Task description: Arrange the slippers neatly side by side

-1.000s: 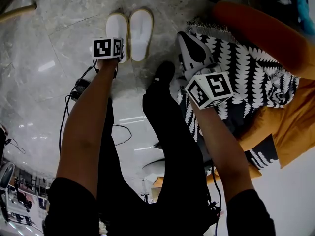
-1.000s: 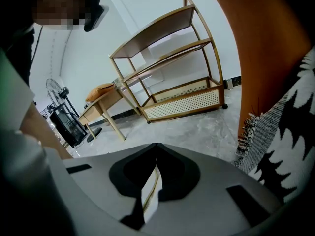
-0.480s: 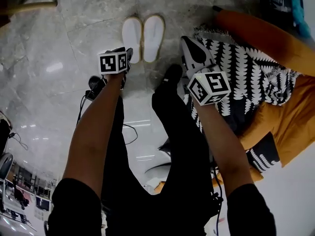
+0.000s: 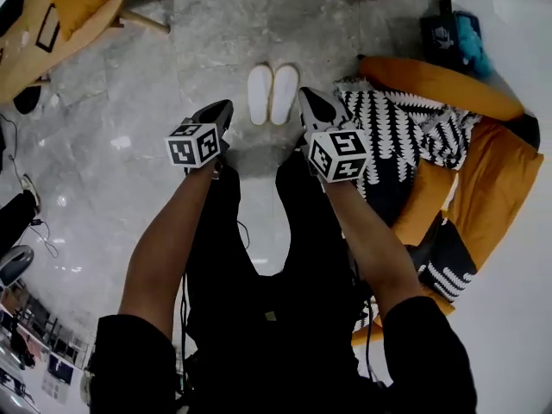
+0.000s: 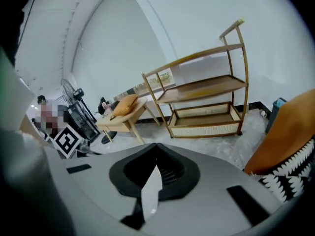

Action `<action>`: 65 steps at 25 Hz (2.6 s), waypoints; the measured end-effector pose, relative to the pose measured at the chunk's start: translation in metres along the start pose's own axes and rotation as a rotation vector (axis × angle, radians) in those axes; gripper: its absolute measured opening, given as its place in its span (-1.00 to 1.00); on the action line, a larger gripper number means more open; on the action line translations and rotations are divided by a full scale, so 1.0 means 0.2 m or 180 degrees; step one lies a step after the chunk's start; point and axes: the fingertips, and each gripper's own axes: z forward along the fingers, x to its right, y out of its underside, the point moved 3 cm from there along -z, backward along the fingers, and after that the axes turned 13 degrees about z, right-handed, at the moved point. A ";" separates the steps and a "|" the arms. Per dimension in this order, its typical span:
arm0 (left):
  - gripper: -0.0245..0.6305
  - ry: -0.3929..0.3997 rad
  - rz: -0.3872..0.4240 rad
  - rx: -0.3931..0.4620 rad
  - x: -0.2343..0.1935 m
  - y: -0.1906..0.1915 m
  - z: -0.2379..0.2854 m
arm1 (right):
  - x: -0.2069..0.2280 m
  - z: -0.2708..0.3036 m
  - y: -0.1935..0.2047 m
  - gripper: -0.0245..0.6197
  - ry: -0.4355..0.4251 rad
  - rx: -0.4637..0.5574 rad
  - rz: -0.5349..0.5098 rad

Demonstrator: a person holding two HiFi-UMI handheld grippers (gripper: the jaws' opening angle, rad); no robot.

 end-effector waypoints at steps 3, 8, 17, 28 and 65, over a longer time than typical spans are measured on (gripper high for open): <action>-0.88 0.0114 0.0263 0.0691 0.21 -0.47 -0.36 | -0.27 -0.19 -0.22 -0.82 -0.0203 0.0089 -0.0050; -0.88 -0.0014 0.0902 0.1590 0.59 -1.11 -0.92 | -0.65 -0.58 -0.61 -0.82 -0.0413 0.0319 -0.0530; -0.88 -0.0354 0.1736 0.2790 1.21 -1.76 -1.73 | -1.05 -1.37 -1.39 -0.82 -0.0917 0.1570 -0.0972; -0.88 -0.0676 0.1776 0.3434 1.60 -1.65 -2.07 | -0.97 -2.05 -1.58 -0.82 -0.1361 0.2460 -0.1098; -0.88 -0.0549 0.1503 0.3220 1.61 -0.20 -3.02 | -1.66 -2.68 -0.17 -0.82 -0.0809 0.2099 -0.1207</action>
